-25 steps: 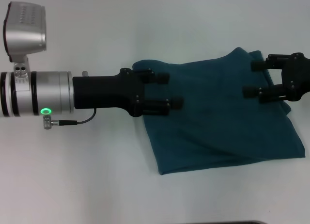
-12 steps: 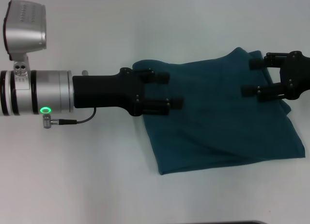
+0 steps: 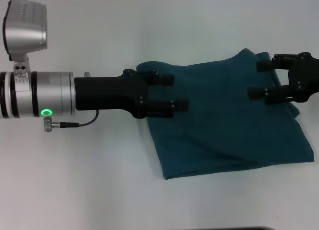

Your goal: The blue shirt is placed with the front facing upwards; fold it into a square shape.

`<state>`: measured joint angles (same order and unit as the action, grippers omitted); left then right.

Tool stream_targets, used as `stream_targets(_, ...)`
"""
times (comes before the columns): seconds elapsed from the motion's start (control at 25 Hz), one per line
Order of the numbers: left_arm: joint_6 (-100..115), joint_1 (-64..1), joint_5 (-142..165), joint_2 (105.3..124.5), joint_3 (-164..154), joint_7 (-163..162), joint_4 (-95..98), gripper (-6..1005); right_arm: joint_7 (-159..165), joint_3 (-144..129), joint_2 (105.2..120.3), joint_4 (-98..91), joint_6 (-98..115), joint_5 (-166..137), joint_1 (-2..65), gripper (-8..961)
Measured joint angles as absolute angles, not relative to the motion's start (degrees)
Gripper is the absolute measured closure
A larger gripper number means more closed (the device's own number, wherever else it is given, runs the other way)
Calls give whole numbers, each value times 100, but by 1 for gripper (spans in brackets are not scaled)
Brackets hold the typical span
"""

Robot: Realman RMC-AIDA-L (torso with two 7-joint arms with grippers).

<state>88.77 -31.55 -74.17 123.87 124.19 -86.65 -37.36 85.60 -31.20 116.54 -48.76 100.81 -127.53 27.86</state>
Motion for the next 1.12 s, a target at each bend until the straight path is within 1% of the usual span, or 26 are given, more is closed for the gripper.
stream_targets(1.12, 8927, -3199, -7418, 12375, 12410, -8807, -3745, 172, 8600, -3111, 11653, -4856, 10160, -12739, 2795, 39)
